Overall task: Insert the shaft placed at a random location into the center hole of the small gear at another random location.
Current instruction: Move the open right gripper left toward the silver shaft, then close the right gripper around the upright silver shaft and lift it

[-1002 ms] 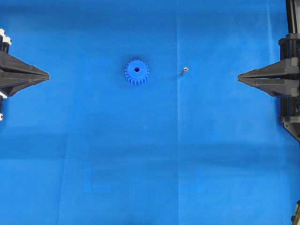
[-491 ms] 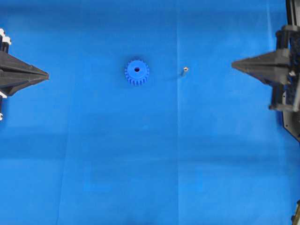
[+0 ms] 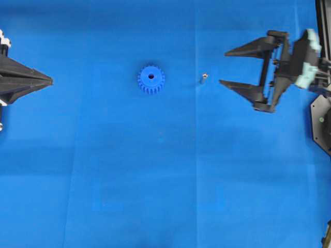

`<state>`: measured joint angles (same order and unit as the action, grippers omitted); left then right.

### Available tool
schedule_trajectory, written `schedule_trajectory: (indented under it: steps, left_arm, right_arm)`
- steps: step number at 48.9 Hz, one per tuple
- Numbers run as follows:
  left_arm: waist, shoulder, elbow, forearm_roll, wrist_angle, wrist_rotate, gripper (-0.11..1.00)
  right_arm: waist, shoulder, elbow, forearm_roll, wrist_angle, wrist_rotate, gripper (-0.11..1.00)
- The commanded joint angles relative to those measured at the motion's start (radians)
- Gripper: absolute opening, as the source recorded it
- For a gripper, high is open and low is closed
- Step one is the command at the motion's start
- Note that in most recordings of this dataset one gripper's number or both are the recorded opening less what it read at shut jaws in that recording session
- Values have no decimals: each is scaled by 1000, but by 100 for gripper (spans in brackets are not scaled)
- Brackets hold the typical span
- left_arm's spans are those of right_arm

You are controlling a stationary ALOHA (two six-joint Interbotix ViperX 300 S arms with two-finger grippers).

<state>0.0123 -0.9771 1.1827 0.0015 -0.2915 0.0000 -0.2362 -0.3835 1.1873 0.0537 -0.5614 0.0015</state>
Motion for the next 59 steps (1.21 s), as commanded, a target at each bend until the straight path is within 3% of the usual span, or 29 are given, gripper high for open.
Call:
schedule_trajectory:
  steps: [1,5,12,22,45,48,59]
  left_arm:
    - [8,2,-14,0,-5,0,0]
    - [11,3,-11,0,-5,0,0]
    - [12,5,-6,0,-5,-2,0]
    - [15,5,-3,0,-5,-2,0]
    - [28,2,0,2,2,-8,0]
    - [28,2,0,0,2,-8,0]
    - [29,2,0,2,2,-8,0]
  right_arm:
    - [-5,94,-15,20,-69,2,86]
    - [-8,187,-28,43,-135,2,79]
    - [-9,301,-49,69,-196,2,83]
    - [-9,407,-86,69,-210,3,83]
    - [-9,420,-77,66,-210,5,79]
    - [-8,420,-77,63,-202,5,70]
    - [-3,420,-77,29,-195,5,10]
